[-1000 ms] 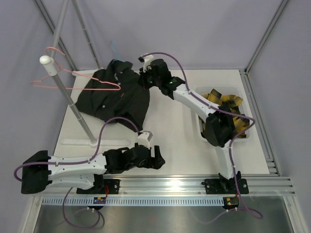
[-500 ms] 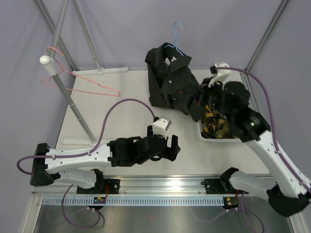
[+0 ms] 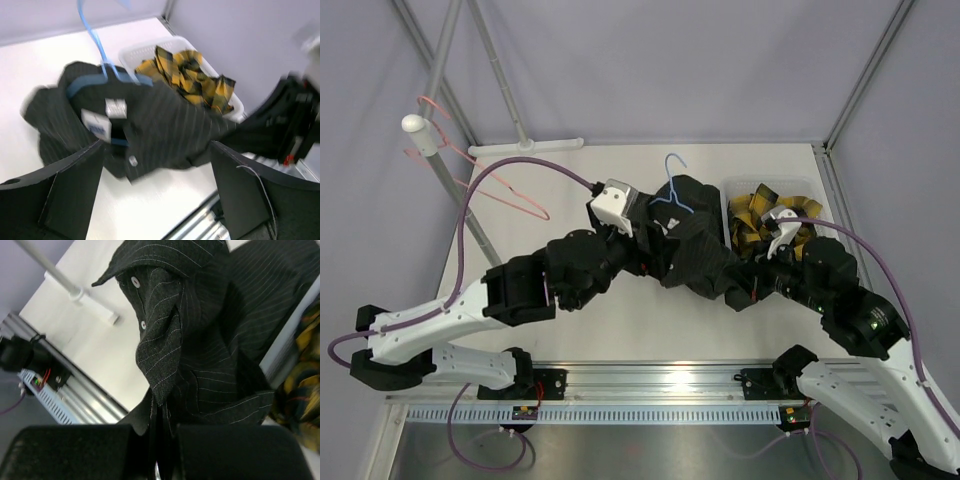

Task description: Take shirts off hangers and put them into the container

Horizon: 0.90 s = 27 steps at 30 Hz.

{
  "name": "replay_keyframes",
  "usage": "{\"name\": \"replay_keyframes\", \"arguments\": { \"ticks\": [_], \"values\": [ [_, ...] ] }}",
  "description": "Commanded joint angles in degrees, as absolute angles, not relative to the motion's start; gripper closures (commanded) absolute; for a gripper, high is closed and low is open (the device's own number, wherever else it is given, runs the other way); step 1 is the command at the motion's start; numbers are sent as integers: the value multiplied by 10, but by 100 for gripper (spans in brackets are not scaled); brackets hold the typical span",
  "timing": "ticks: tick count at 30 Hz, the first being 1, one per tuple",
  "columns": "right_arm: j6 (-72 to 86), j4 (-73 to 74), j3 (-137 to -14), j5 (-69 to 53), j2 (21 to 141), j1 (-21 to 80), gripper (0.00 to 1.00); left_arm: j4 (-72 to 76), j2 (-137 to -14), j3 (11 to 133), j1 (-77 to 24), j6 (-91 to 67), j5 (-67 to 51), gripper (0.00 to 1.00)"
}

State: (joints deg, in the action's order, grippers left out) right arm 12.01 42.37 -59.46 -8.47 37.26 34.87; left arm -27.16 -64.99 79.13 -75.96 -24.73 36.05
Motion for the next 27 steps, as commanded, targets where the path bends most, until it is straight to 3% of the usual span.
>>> {"name": "replay_keyframes", "arguments": {
  "ticks": [1, 15, 19, 22, 25, 26, 27],
  "values": [
    [144, 420, -579, -184, 328, 353, 100, -257, -651, 836, -751, -200, 420, 11],
    [160, 413, -631, -335, 309, 353, 100, -274, -643, 831, -713, -208, 448, 10],
    [161, 411, -635, -341, 310, 353, 100, -275, -644, 831, -711, -207, 450, 16],
    [163, 407, -630, -344, 306, 353, 100, -276, -647, 829, -708, -209, 449, 28],
    [160, 409, -630, -337, 308, 353, 100, -275, -650, 824, -707, -214, 440, 54],
    [160, 410, -630, -336, 308, 353, 100, -275, -650, 825, -707, -215, 440, 70],
    [160, 410, -630, -331, 308, 353, 100, -275, -651, 827, -707, -218, 441, 100]
  ]
}}
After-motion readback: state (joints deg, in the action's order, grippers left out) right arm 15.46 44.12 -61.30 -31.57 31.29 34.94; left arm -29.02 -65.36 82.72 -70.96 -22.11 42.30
